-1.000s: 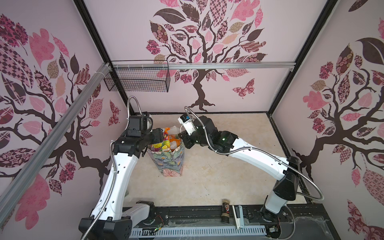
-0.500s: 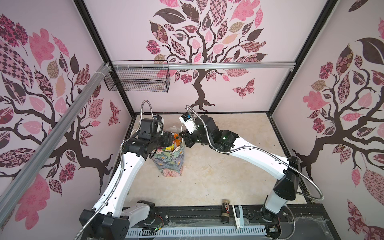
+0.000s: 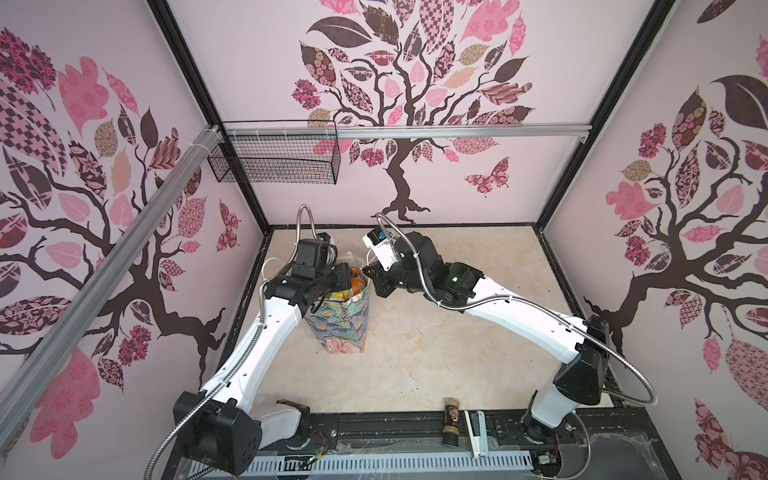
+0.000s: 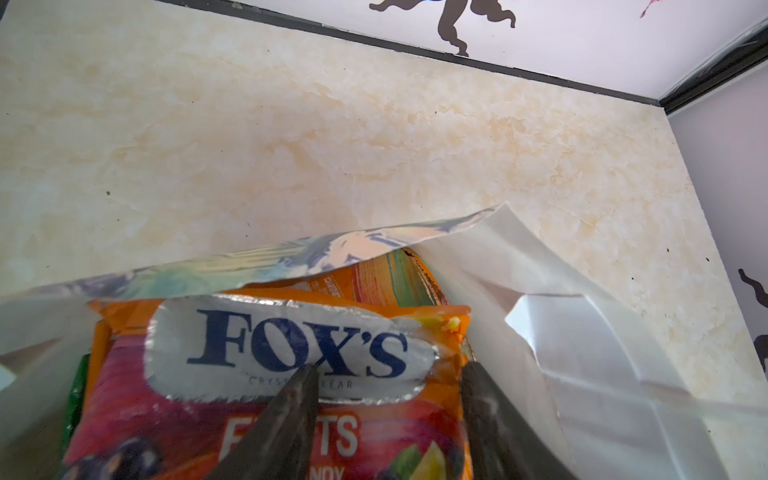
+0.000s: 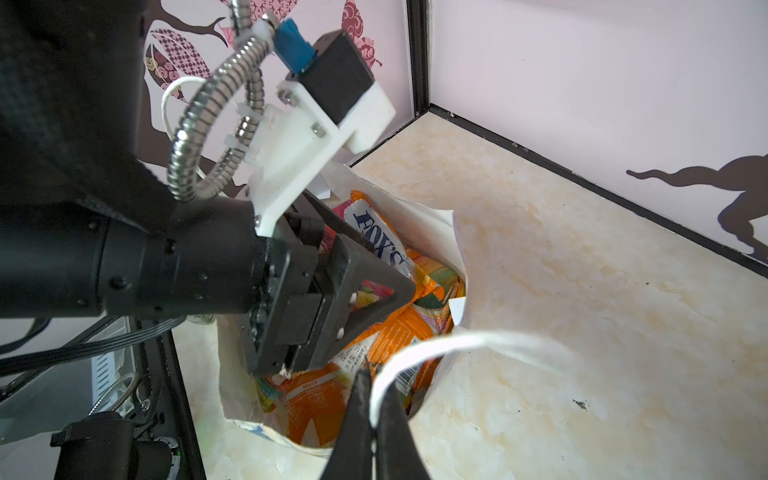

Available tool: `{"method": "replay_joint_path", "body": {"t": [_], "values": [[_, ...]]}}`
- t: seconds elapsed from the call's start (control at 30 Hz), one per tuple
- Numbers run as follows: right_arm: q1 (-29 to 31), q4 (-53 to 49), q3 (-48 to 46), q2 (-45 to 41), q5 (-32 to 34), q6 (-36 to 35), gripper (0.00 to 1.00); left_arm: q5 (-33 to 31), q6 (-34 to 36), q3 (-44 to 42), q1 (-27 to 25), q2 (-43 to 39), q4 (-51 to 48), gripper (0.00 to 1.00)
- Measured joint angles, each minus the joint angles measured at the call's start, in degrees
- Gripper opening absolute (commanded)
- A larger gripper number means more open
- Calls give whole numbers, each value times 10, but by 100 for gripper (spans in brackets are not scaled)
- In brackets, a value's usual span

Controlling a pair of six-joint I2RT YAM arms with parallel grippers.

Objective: Place the snacks into the paper bag

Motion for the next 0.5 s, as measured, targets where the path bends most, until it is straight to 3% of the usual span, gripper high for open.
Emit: {"method": "replay_joint_path", "body": {"t": [0.13, 0.23, 0.5], "values": [[-1, 3, -2, 0, 0, -6, 0, -11, 2, 4, -4, 7, -1, 77], [-6, 9, -6, -1, 0, -8, 0, -35, 9, 27, -7, 7, -31, 95], [-70, 20, -50, -31, -35, 6, 0, -164, 24, 160, -7, -49, -158, 98]]}}
